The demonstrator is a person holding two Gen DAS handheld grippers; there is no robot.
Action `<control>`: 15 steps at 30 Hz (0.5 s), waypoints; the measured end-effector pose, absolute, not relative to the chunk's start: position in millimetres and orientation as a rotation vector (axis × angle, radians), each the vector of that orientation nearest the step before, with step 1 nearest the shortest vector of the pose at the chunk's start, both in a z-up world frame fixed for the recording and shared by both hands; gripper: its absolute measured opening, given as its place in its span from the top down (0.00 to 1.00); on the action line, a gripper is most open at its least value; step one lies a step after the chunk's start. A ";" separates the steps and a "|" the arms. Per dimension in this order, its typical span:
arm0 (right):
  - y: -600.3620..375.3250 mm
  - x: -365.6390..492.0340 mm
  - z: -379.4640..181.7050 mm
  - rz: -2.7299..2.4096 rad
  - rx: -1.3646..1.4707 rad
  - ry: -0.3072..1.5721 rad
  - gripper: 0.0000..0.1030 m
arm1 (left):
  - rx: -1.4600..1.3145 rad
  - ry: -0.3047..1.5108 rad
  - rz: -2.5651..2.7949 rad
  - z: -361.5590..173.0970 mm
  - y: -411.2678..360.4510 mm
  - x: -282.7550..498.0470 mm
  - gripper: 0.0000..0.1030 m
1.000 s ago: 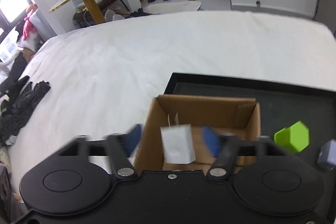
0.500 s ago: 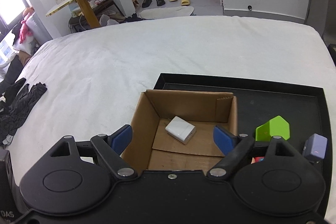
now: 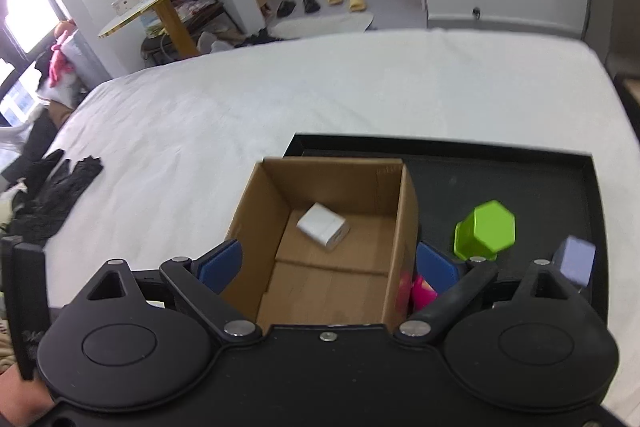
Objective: Organize rigid objects
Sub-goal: 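Open the right gripper to drop the charger into the box, then move the right gripper to the brown-haired doll and grasp it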
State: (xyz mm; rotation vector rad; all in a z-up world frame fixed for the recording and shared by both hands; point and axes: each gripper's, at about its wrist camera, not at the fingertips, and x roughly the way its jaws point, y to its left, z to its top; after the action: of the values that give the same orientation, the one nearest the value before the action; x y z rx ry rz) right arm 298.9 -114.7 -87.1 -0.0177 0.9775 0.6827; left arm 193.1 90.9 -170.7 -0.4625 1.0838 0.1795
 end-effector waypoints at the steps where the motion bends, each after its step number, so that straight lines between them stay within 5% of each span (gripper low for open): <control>1: -118.5 298.4 -86.9 0.685 -0.016 0.979 0.08 | -0.463 1.083 0.183 -170.5 90.9 192.9 0.86; 15: -167.2 296.6 -103.0 0.703 0.055 0.965 0.04 | -0.448 1.090 0.209 -168.7 86.7 193.0 0.87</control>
State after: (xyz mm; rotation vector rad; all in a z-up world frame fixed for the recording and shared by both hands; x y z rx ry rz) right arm 296.6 -167.2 -103.0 0.0546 0.9646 0.7032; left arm 193.0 86.7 -168.7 -0.4483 1.0905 0.2088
